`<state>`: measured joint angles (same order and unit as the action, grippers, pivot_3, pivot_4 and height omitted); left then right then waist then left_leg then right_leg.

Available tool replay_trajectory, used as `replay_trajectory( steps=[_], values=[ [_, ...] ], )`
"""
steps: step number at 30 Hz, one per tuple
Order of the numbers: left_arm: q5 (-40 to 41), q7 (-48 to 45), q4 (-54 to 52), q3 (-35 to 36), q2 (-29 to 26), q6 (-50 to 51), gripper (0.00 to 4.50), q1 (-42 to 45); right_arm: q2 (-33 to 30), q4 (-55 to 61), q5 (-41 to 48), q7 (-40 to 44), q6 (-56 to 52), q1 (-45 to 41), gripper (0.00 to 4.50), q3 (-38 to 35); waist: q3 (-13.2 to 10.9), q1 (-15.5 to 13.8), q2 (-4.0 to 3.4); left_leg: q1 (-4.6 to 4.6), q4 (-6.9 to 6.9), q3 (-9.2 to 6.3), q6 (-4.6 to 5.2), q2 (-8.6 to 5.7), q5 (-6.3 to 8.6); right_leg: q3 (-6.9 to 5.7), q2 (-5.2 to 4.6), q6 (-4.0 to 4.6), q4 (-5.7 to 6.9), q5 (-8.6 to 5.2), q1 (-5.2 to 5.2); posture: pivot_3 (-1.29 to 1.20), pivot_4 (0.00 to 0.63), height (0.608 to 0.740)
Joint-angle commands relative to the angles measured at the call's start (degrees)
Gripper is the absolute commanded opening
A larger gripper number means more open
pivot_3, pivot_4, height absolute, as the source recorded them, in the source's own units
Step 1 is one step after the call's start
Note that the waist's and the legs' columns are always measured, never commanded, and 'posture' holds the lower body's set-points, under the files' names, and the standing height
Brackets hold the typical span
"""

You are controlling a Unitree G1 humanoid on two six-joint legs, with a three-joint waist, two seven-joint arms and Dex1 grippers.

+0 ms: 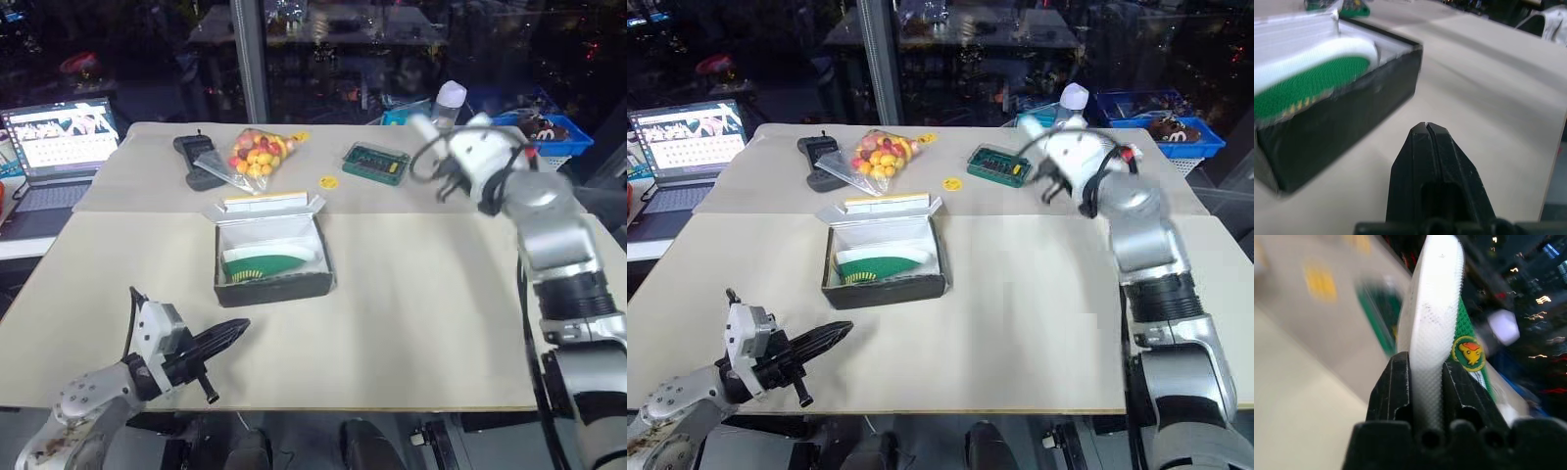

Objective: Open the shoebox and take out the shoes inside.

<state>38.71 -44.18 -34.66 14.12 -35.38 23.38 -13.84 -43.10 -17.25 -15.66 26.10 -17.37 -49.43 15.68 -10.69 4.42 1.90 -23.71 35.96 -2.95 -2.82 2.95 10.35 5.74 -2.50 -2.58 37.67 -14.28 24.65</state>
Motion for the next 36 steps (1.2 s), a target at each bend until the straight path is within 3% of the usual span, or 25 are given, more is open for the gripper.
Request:
replay_trajectory(
  steps=[1, 7, 14, 16, 23, 27, 31, 36],
  values=[
    [2.77, 2.44, -3.39, -0.57, -0.49, 2.99, 0.0, 2.74, -3.13, -6.57, -17.9, -9.87, 12.79, 1.43, 0.38, 10.79, 0.0, -0.08, 0.0, -0.01, 0.03, 0.0, 0.0, -0.01, 0.0, 0.01, 0.0, -0.01, 0.01, 0.01, 0.0, 0.0, 0.15, 0.715],
    [2.87, 2.87, -2.62, -0.72, -0.64, 4.08, 0.0, 4.27, -1.49, -15.7, -23.13, -14.83, 19.75, 3.27, 0.38, 14.05, -0.05, -0.19, -0.04, -0.05, 0.06, 0.01, 0.0, -0.07, 0.0, 0.08, -0.02, -0.05, -0.02, 0.05, 0.0, 0.0, 0.15, 0.715],
    [2.85, 2.09, -2.09, 0.0, -1.01, 3.91, 0.0, 4.09, 1.93, -12.02, -17.22, -4.43, 18.74, 8.87, 0.38, 10.89, -0.05, -0.29, -0.01, 0.36, 0.12, -0.04, 0.0, -0.07, 0.0, 0.03, -0.02, -0.07, -0.03, 0.04, -0.46, 0.0, 0.15, 0.715],
    [2.86, 2.07, -2.06, 0.06, -1.03, 3.96, 0.0, 4.11, 3.48, -9.44, -12.58, 0.55, 15.74, 10.9, 1.36, 7.85, -0.04, -0.29, 0.01, 0.42, 0.17, -0.05, 0.0, -0.06, 0.0, 0.03, -0.01, -0.07, 0.03, 0.04, -0.5, 0.0, 0.15, 0.715],
    [2.52, 2.38, -2.31, -0.76, -0.89, 4.18, 0.0, 4.17, 6.01, 2.09, -4.5, 13.09, 5.96, 14.41, 3.65, 1.68, 0.11, -0.22, 0.25, 0.54, 0.25, -0.09, 0.0, -0.03, 0.0, 0.0, 0.03, -0.06, 0.15, 0.04, -0.61, 0.0, 0.15, 0.715],
    [2.22, 2.35, -2.22, -1.06, -0.92, 4.08, 0.0, 4.08, 3.76, 10.2, 0.43, 22.58, -1.17, 13.73, 3.65, -1.25, 0.11, -0.24, 0.25, 0.54, 0.31, -0.08, 0.0, -0.03, 0.0, 0.01, 0.03, -0.06, 0.22, 0.04, -0.59, 0.0, 0.15, 0.715],
    [2.01, 2.51, -2.12, -1.16, -0.87, 3.97, 0.0, 4.04, 2.76, 16.46, 9.04, 31.58, -10.32, 7.11, 3.65, -5.7, 0.0, -0.19, 0.13, 0.43, 0.32, -0.07, 0.0, -0.03, 0.0, 0.01, 0.02, -0.06, 0.22, 0.04, -0.49, 0.0, 0.15, 0.715],
    [1.99, 2.9, -2.34, -1.3, -0.84, 4.13, 0.0, 4.11, 7.52, 20.02, 18.83, 36.07, -17.0, -3.98, 3.65, -7.06, -0.12, -0.25, -0.02, 0.43, 0.28, -0.1, 0.0, -0.01, 0.0, -0.01, 0.06, -0.05, 0.28, 0.04, -0.42, 0.0, 0.15, 0.715]
  ],
)
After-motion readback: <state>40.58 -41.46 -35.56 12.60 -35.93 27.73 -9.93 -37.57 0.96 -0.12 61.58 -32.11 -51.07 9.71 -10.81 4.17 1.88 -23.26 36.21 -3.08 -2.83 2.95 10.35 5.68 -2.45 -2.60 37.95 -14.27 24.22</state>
